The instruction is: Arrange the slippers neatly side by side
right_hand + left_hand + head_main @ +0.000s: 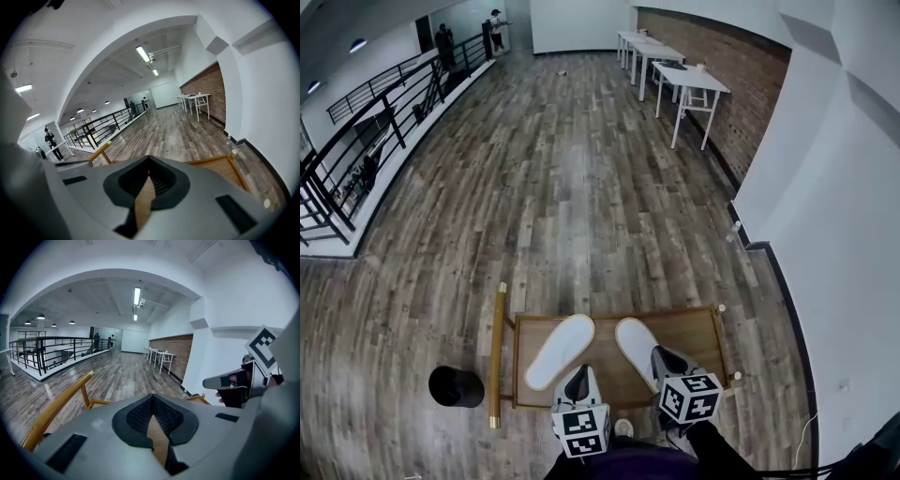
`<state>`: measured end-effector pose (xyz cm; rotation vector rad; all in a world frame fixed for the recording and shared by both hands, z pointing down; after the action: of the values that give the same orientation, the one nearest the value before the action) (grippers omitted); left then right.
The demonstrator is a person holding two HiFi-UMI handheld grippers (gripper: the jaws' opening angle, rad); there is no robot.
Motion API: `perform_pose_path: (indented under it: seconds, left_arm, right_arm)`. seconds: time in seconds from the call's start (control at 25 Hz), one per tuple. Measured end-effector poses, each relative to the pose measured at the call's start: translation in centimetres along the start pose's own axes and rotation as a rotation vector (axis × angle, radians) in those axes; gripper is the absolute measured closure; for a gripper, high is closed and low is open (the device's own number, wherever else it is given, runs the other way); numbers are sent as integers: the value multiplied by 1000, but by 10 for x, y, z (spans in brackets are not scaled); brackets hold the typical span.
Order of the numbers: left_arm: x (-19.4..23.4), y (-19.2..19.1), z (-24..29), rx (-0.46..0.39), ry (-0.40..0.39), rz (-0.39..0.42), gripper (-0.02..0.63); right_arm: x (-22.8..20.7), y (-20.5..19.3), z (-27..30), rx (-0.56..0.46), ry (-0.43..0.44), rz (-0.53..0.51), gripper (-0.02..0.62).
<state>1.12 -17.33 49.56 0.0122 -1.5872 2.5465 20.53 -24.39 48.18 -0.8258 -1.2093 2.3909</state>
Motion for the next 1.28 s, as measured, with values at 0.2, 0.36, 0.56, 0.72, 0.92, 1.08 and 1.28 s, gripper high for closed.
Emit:
perform_pose_path:
  seconds: [0.2,0.36,0.56,0.72,0.92,1.08,1.28]
  left_arm:
    - [9,-1,-1,0,14,-8,606]
    - [15,-3,-1,13,26,-12,606]
    - [24,-10,-4,39,34,0,606]
    - [26,-9,-7,56,35,-10,606]
    - [31,-14,-7,67,38,-5,606]
    - [34,-13,-4,82,41,1,606]
    - [36,-8,-3,85,37,16,606]
  right_arm:
    - [-25,2,13,55,65,62,597]
    - [-44,4,36,191,63,-69,592]
    - [-53,-4,81,474,191,-232,505]
    - [-68,-17,110,677,189,-311,505]
    - [-86,-42,128,833,125,-337,505]
    - [-92,-54,137,867,76,-323,505]
    - [-93,-67,138,940,100,-269,513]
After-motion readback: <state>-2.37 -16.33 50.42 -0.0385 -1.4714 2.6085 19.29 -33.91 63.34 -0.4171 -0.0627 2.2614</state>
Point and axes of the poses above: the fingertips, and each gripper's own axes: z forward along the fingers, x to its left, y out of its top, the point moved 8 cm from there along -z, backward along the fingers, and after that the axes turned 10 degrees about y, right-handed, at the moved point
